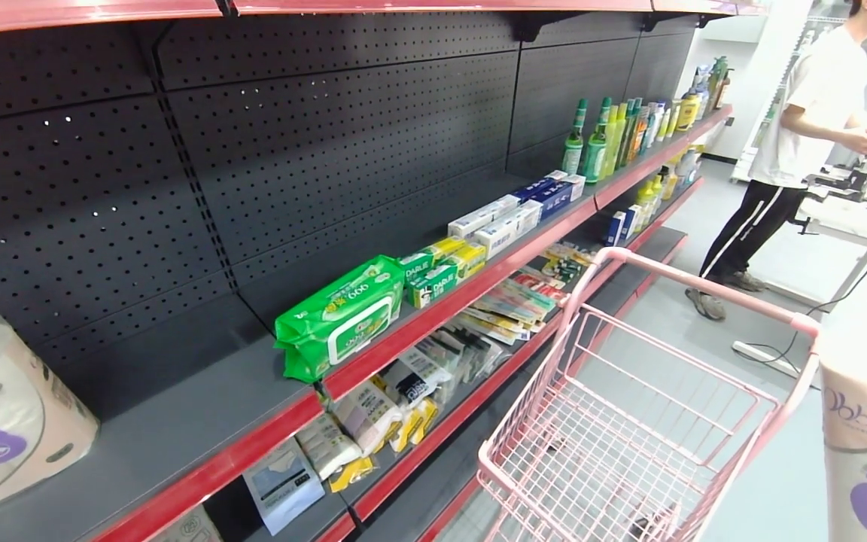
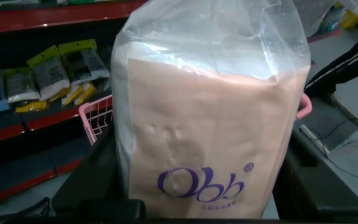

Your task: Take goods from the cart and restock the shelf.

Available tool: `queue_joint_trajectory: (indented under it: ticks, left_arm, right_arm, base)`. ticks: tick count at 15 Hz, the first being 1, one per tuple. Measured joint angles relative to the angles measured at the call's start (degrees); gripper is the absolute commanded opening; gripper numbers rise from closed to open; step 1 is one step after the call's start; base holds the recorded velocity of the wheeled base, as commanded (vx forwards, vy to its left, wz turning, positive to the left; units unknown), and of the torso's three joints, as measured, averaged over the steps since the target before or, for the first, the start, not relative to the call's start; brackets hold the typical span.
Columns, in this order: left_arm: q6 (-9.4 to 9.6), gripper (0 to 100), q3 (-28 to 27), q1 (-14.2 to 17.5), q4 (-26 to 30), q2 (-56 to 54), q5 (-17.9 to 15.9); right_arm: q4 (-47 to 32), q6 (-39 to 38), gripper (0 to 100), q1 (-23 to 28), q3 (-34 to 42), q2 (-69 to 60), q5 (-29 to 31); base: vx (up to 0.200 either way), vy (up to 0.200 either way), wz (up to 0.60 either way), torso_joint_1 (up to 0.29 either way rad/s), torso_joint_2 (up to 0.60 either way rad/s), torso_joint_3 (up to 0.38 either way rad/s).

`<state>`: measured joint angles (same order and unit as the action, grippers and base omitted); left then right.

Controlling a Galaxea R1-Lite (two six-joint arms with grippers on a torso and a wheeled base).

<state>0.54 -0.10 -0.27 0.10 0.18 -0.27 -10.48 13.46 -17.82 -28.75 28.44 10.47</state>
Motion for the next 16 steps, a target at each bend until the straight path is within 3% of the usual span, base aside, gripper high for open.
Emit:
queue_joint_trajectory:
  ticks: [12,16]
  left_arm:
    - [-0.1,100,0.0,0.02,0.0,0.0,0.02]
    - [-0.1,100,0.0,0.0,0.01,0.02,0.02]
  right_arm:
    - [0.01,0.0,0,0.02,0.11,1.6,0.04]
    - [-0.11,0.02,0,0.11,0.44,1.93,0.22]
  base:
    - [0.0,0.0,0.0,0.08,-0.16,-0.086]
    - [0.0,0.0,0.6,0.002,0.0,0.002]
